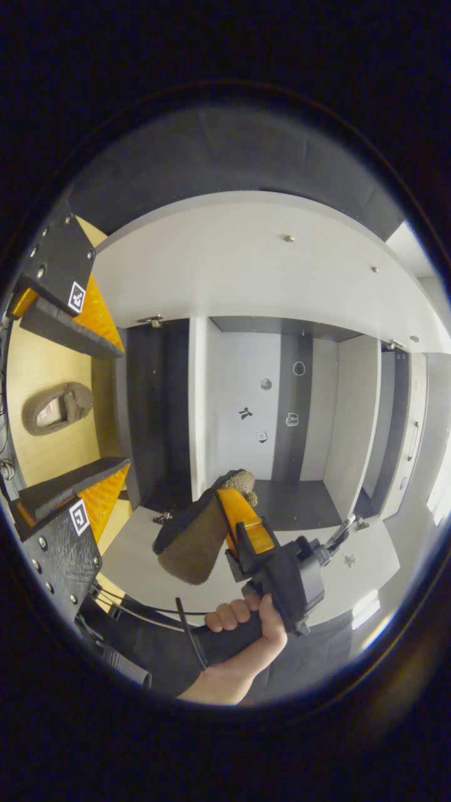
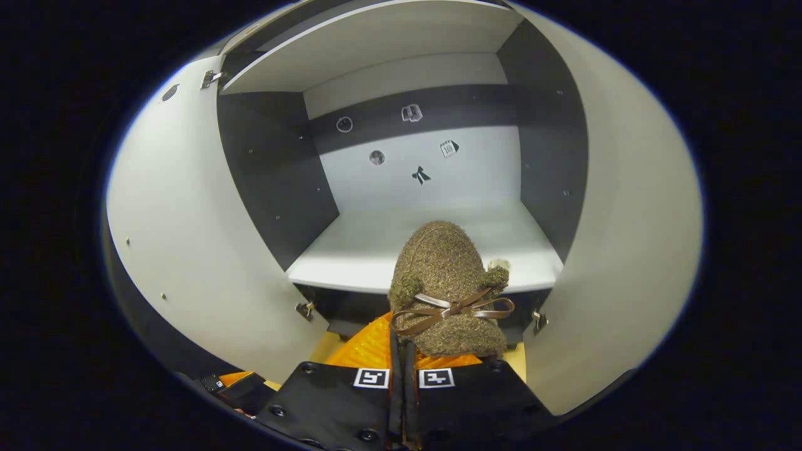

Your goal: Grab one shoe with the right hand and put it into the shoe cabinet, grab the other shoe with the left hand and put it into the shoe cabinet; then close the right door with the right hand and the left door with the left hand.

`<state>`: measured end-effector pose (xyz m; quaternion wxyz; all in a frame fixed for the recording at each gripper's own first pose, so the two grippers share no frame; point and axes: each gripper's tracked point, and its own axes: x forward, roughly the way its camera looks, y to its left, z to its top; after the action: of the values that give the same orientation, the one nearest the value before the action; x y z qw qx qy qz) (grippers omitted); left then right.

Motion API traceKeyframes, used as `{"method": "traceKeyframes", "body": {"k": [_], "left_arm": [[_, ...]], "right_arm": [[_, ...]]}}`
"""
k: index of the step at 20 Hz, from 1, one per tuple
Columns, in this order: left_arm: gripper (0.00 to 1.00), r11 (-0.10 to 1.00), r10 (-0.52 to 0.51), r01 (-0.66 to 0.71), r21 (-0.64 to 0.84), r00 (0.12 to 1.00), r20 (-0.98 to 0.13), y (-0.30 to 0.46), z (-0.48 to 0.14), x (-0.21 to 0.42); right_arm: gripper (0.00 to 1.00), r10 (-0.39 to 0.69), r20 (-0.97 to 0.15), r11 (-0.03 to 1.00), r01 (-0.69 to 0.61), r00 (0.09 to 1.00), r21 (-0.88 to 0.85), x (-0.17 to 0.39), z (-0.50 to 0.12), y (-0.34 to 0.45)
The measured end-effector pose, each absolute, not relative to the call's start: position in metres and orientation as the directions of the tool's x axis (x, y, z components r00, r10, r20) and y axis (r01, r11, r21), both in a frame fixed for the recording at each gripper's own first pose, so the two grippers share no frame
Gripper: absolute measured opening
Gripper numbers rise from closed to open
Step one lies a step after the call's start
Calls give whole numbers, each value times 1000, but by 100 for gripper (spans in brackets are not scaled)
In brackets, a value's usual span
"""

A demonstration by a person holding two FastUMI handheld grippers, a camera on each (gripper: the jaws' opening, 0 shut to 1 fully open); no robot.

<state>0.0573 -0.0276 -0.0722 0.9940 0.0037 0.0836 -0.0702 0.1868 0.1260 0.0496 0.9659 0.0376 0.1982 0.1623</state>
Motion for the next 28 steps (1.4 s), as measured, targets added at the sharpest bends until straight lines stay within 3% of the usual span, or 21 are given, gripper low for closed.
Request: {"method": "traceKeyframes", "body": {"k": [7, 8, 9, 10, 12, 13, 14, 17, 20, 23, 24, 25, 28], "left_arm": [[90, 998, -19, 9, -63, 989, -146, -19, -51, 75], [97, 998, 3, -13, -67, 988, -151, -16, -51, 75], [97, 997, 26, -36, -66, 988, -151, -13, -50, 74], [90, 996, 47, -57, -63, 988, -149, -10, -48, 71], [90, 994, 84, -93, -58, 985, -152, -4, -47, 67], [97, 993, 98, -108, -56, 983, -156, -2, -47, 67], [97, 991, 111, -122, -54, 980, -166, 0, -49, 65], [84, 985, 151, -163, -53, 972, -180, 4, -50, 62], [95, 981, 177, -187, -41, 967, -186, 9, -51, 59], [90, 981, 181, -190, -25, 963, -197, 9, -52, 58], [90, 982, 181, -188, -18, 964, -197, 9, -53, 57], [90, 982, 181, -187, -10, 964, -194, 9, -51, 58], [90, 983, 178, -182, -1, 964, -200, 8, -54, 59]], "right_arm": [[4, 331, -229, 944, -318, 915, 91, 288, 113, 124], [0, 323, -212, 946, -310, 922, 91, 303, 118, 124], [3, 313, -198, 950, -300, 929, 91, 317, 121, 123], [3, 302, -185, 953, -291, 935, 86, 332, 124, 121], [3, 263, -165, 964, -255, 950, 71, 359, 124, 118], [3, 246, -154, 969, -238, 957, 70, 370, 123, 118], [3, 239, -143, 970, -230, 961, 73, 380, 124, 119], [3, 229, -134, 973, -222, 964, 68, 399, 117, 121], [3, 198, -138, 980, -195, 970, 37, 409, 104, 117], [4, 209, -148, 978, -205, 967, 45, 415, 89, 122], [9, 216, -151, 976, -212, 964, 44, 416, 87, 124], [5, 220, -158, 975, -217, 963, 37, 416, 84, 126], [13, 199, -173, 980, -200, 965, 10, 419, 75, 125]]}}
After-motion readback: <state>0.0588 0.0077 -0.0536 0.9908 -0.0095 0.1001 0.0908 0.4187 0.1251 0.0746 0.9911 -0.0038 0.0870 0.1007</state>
